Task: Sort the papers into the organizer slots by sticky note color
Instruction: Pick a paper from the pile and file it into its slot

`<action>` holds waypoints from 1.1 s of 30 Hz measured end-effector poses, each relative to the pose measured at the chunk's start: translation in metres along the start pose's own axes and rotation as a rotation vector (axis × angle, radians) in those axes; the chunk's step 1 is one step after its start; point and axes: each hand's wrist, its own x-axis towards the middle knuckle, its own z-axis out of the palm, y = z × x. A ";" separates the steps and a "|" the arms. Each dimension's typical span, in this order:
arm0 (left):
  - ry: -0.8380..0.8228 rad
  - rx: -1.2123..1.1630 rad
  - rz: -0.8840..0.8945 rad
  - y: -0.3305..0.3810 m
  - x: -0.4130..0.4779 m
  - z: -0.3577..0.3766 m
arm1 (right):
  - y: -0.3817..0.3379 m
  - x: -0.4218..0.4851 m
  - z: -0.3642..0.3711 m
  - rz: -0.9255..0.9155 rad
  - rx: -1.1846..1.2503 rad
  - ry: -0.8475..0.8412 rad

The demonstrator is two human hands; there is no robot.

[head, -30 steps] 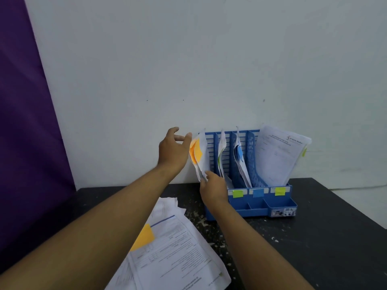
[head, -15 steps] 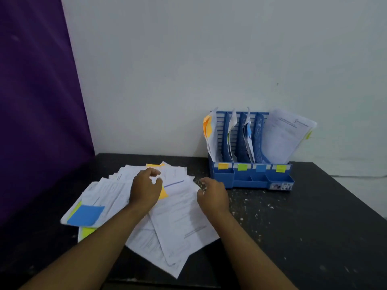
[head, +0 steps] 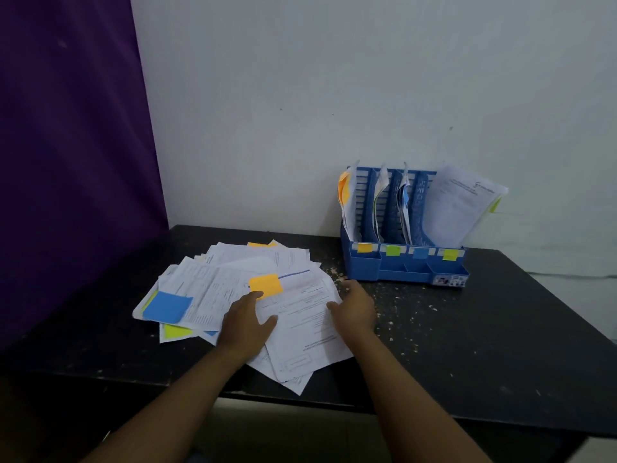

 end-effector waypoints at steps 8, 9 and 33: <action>-0.039 -0.151 -0.077 0.003 0.003 -0.020 | -0.003 -0.005 -0.012 0.072 0.141 0.039; -0.034 -0.174 -0.105 0.004 0.006 -0.022 | -0.005 -0.006 -0.014 0.066 0.176 0.058; -0.004 -0.801 0.058 0.126 0.063 -0.136 | -0.038 0.013 -0.065 -0.205 0.674 0.090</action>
